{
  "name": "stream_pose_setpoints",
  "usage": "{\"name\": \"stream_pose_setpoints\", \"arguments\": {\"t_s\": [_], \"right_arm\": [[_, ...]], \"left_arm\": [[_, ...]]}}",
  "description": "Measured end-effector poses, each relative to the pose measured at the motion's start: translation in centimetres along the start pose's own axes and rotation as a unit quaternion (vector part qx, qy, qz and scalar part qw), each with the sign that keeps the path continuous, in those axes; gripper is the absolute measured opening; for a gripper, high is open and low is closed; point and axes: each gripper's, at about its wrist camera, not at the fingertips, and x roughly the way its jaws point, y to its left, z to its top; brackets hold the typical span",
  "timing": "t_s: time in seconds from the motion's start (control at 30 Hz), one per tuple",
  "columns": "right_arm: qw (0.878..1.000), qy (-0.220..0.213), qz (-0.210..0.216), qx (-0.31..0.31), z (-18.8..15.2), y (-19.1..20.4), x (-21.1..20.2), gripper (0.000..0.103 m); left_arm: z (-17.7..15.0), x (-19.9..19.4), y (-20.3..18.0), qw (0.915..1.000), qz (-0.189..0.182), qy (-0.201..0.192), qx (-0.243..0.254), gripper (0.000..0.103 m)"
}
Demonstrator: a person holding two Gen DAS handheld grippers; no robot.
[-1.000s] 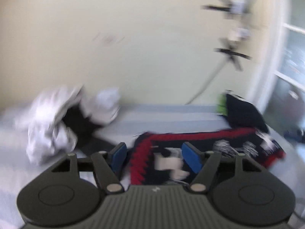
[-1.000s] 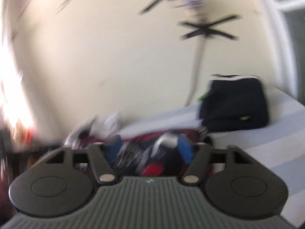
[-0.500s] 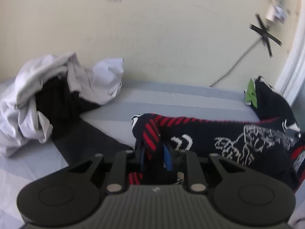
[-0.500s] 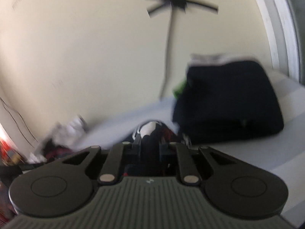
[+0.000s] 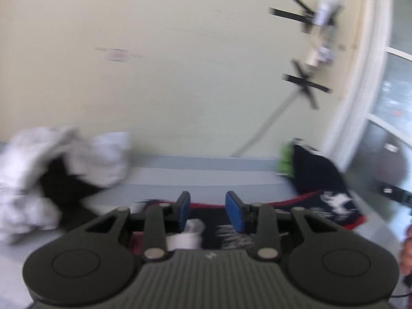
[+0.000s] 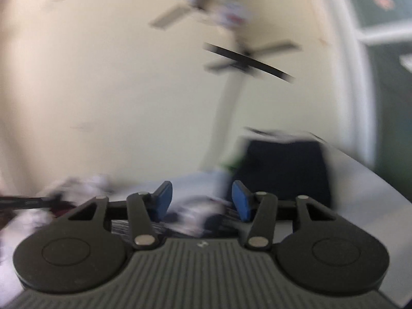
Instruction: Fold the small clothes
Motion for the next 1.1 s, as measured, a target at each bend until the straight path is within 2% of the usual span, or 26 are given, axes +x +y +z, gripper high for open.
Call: {"name": "stream_pose_setpoints", "arguments": {"t_s": [0.1, 0.17, 0.2, 0.23, 0.27, 0.3, 0.33, 0.37, 0.43, 0.5, 0.57, 0.67, 0.73, 0.8, 0.87, 0.9, 0.93, 0.97, 1.03, 1.1], "right_arm": [[0.998, 0.016, 0.057, -0.029, -0.1, 3.2, 1.9, 0.053], [0.997, 0.057, 0.047, -0.029, -1.2, 3.2, 4.4, 0.052], [0.995, 0.092, 0.028, -0.017, -2.0, 2.2, 6.0, 0.052], [0.992, 0.123, 0.002, -0.002, -3.1, 0.7, 7.4, 0.039], [0.990, 0.137, -0.007, 0.011, -4.2, -1.2, 8.1, 0.010], [0.992, 0.117, 0.011, 0.042, -4.9, -3.2, 7.4, 0.009], [0.988, 0.118, 0.030, 0.098, -5.0, -4.9, 6.8, 0.007], [0.984, 0.117, 0.033, 0.129, -4.9, -5.7, 6.1, 0.007], [0.990, 0.108, 0.006, 0.094, -4.7, -4.9, 4.6, 0.009], [0.990, 0.100, 0.012, 0.095, -4.3, -4.7, 2.7, 0.021], [0.990, 0.069, 0.022, 0.122, -3.5, -5.4, 0.4, 0.046], [0.984, 0.038, -0.001, 0.172, -2.9, -7.5, -1.8, 0.063], [0.973, 0.056, -0.008, 0.222, -3.1, -9.3, -1.6, 0.066], [0.960, 0.092, 0.000, 0.263, -3.5, -10.6, -0.2, 0.066], [0.952, 0.126, 0.023, 0.277, -3.9, -10.5, 1.3, 0.068], [0.949, 0.145, 0.024, 0.278, -4.3, -10.3, 2.1, 0.070], [0.945, 0.168, 0.016, 0.279, -4.8, -10.0, 3.2, 0.073], [0.945, 0.169, 0.017, 0.281, -5.4, -9.5, 4.1, 0.074], [0.948, 0.168, 0.015, 0.271, -5.3, -8.3, 4.8, 0.074], [0.947, 0.186, 0.017, 0.260, -5.3, -7.2, 5.8, 0.050]], "left_arm": [[-0.4, 3.5, -2.6, 0.9973, -0.066, 0.033, 0.009, 0.031], [-1.6, 6.5, -4.2, 0.9924, -0.096, 0.075, 0.017, 0.031], [-2.3, 7.8, -4.7, 0.9912, -0.089, 0.093, 0.031, 0.032], [-3.1, 9.0, -5.3, 0.9898, -0.070, 0.113, 0.052, 0.028], [-4.1, 9.6, -5.7, 0.9903, -0.054, 0.101, 0.078, 0.027], [-4.7, 9.2, -6.3, 0.9892, -0.045, 0.086, 0.110, 0.026], [-4.9, 9.0, -6.9, 0.9874, -0.035, 0.085, 0.129, 0.026], [-4.9, 8.8, -7.6, 0.9854, -0.022, 0.089, 0.144, 0.026], [-4.7, 8.5, -8.2, 0.9825, -0.009, 0.098, 0.158, 0.026], [-4.2, 7.7, -8.0, 0.9836, -0.013, 0.109, 0.144, 0.028], [-3.3, 6.2, -7.2, 0.9881, -0.045, 0.102, 0.106, 0.029], [-2.1, 5.4, -5.9, 0.9903, -0.092, 0.096, 0.039, 0.027], [-1.8, 6.0, -5.3, 0.9877, -0.115, 0.106, 0.010, 0.026], [-2.2, 7.4, -4.9, 0.9851, -0.118, 0.125, -0.011, 0.022], [-3.2, 9.2, -4.1, 0.9777, -0.125, 0.165, -0.034, 0.018], [-3.8, 10.1, -4.3, 0.9759, -0.125, 0.175, -0.037, 0.014], [-4.2, 10.1, -4.2, 0.9778, -0.121, 0.169, -0.028, 0.010], [-4.4, 10.0, -4.4, 0.9798, -0.116, 0.163, -0.014, 0.009], [-4.6, 9.8, -4.3, 0.9799, -0.113, 0.164, -0.018, 0.008], [-4.5, 9.7, -4.5, 0.9802, -0.110, 0.164, -0.014, 0.008]]}}
